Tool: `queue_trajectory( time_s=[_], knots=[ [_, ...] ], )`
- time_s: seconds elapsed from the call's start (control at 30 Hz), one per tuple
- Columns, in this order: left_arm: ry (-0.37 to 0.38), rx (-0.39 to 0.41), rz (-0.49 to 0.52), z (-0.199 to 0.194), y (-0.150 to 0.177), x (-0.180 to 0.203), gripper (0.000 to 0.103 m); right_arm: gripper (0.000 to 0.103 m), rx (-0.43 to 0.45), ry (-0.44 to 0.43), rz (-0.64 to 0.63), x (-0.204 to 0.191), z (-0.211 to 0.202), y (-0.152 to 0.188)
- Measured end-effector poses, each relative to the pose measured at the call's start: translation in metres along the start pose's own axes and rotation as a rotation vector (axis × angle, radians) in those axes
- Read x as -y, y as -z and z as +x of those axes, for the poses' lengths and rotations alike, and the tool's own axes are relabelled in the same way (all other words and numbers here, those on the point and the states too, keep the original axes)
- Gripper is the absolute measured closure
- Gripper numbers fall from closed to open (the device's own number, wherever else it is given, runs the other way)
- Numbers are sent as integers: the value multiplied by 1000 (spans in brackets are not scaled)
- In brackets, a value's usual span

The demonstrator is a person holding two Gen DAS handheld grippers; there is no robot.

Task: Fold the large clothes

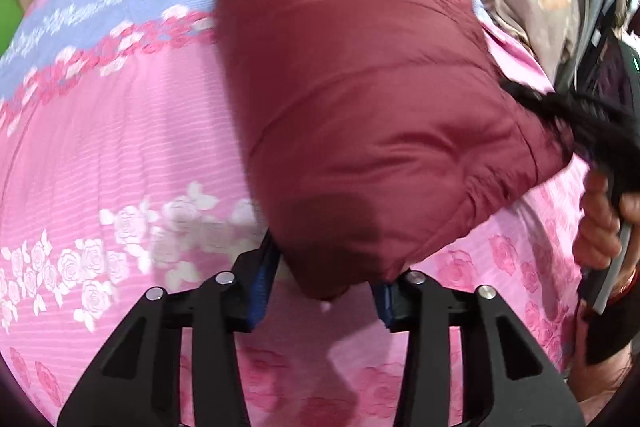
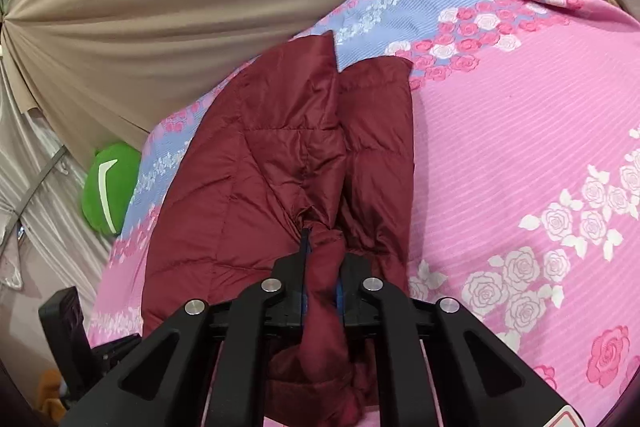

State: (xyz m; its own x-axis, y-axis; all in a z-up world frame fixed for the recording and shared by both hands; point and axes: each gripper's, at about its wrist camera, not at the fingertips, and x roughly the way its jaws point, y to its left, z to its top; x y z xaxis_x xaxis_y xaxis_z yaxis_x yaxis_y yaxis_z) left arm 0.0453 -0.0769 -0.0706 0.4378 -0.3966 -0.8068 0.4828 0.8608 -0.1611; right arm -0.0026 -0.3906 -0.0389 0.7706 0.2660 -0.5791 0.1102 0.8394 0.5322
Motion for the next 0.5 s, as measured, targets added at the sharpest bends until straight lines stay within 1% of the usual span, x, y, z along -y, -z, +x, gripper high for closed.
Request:
queue_trajectory(
  time_s=[0.1,0.23,0.27,0.33,0.4,0.43,0.47,0.5],
  knots=[
    [-14,11,-1,6,-1,-8,63,97,-48,34,16,5,22,14],
    [-44,7,27,3,-2,-3,63,95,-65,24,57,10,22,12],
    [-51,9,40,0,-2,-3,63,92,-61,38,49,8,17,10],
    [-39,31,82,-20,-1,-4,62,81,-33,61,26,3,3,5],
    [-27,76,117,-46,0,-4,62,80,25,74,-5,-6,-16,-8],
    [-22,95,127,-58,-2,-3,61,75,45,75,-15,-9,-22,-15],
    [-15,116,129,-68,-5,-4,56,63,65,69,-19,-12,-27,-24],
    [-13,152,115,-80,-11,-6,47,57,84,46,-17,-15,-29,-38]
  ],
)
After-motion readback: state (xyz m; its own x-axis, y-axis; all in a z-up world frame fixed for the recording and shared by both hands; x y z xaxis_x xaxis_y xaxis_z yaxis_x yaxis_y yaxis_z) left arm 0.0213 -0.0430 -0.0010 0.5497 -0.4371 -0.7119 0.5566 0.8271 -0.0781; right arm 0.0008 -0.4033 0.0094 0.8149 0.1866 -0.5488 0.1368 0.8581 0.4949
